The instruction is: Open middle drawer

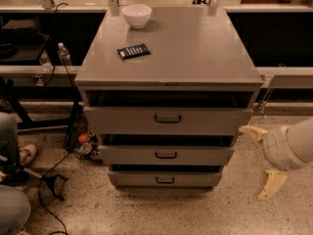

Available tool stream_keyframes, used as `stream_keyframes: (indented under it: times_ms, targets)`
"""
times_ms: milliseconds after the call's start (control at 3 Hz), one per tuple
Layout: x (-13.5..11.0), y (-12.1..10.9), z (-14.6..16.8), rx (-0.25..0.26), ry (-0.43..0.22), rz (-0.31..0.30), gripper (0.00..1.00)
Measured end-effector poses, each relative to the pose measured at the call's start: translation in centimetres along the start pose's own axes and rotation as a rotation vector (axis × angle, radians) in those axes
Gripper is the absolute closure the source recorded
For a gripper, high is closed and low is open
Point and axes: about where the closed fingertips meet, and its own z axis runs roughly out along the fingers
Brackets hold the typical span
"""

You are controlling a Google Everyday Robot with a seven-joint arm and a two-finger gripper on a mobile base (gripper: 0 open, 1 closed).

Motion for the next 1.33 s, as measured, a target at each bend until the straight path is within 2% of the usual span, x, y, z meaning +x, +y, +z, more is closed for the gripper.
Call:
stream_keyframes:
  times_ms: [333, 667, 1000, 1333]
  targets:
    - [2.5, 1.5, 3.5, -0.027, -0.043, -0.018, 0.0]
    - [2.5, 1.5, 3.5, -0.027, -0.043, -0.018, 0.0]
    - [3.4, 1.5, 4.9, -0.023, -0.033, -0.022, 0.0]
    - [5.8, 1.3, 7.9, -0.003, -0.003, -0.043, 0.0]
